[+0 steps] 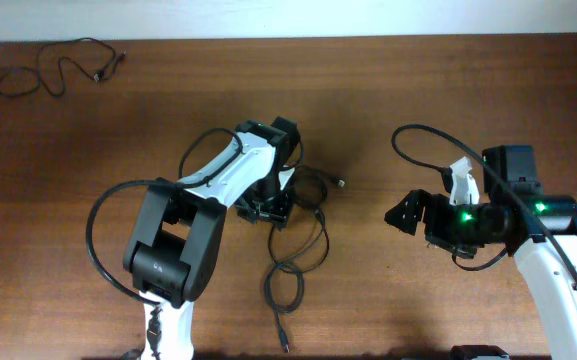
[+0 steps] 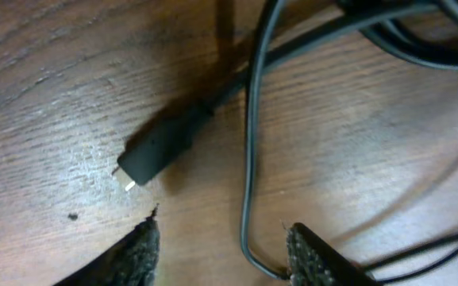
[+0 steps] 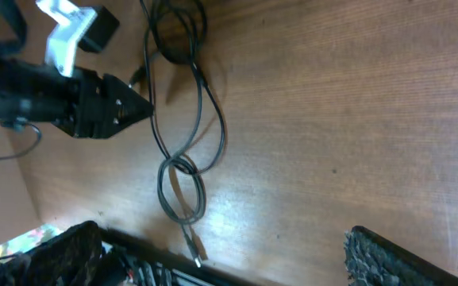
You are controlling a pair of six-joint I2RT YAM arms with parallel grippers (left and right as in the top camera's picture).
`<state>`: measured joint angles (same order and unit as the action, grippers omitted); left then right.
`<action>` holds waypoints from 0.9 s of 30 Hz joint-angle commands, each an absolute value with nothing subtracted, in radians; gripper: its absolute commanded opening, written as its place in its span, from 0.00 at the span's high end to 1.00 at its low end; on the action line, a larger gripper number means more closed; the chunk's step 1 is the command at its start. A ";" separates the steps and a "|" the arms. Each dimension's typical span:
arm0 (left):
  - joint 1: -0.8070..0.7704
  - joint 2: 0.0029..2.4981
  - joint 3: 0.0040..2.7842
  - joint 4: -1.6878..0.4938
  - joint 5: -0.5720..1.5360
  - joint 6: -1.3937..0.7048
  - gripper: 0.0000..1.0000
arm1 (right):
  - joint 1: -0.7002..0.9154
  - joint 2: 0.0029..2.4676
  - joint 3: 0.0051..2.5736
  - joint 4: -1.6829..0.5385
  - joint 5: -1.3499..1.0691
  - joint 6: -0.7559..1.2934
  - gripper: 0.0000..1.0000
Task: Untangle cables
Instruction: 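Grasp a black cable strand from the pile with the left gripper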
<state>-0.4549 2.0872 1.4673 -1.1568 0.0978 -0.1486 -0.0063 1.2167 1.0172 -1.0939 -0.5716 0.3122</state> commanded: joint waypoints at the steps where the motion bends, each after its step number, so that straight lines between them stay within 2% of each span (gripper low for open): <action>1: -0.450 2.082 1.449 -1.125 0.089 -0.165 0.55 | 0.000 1.219 1.019 -1.059 -0.564 0.303 0.02; 4: -0.454 2.082 1.448 -1.106 0.093 -0.190 0.69 | 0.000 1.221 1.019 -1.034 -0.563 0.303 0.02; 7: -0.475 2.082 1.440 -1.073 0.088 -0.194 0.66 | 0.000 1.235 1.019 -1.019 -0.563 0.303 0.02; 11: -0.479 2.082 1.436 -1.040 0.088 -0.194 0.67 | 0.000 1.298 1.019 -1.020 -0.563 0.303 0.01; 14: -0.480 2.082 1.421 -1.024 0.089 -0.194 0.81 | 0.000 1.347 1.019 -1.020 -0.564 0.303 0.02; 16: -0.480 2.082 1.402 -1.007 0.089 -0.194 0.96 | 0.000 1.363 1.019 -1.020 -0.567 0.303 0.02; 17: -0.480 2.082 1.400 -1.008 0.089 -0.194 1.00 | 0.000 1.366 1.019 -1.021 -0.567 0.303 0.02; 21: -0.480 2.025 1.449 -1.071 0.093 -0.193 1.00 | 0.000 1.366 1.019 -1.024 -0.568 0.303 0.02; 27: -0.480 1.716 1.560 -1.116 0.093 -0.193 1.00 | 0.000 1.366 1.019 -1.036 -0.571 0.303 0.02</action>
<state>-0.4759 1.8915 1.4994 -1.1179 0.0929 -0.1913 -0.0063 1.3624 1.0172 -1.0275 -0.5720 0.3103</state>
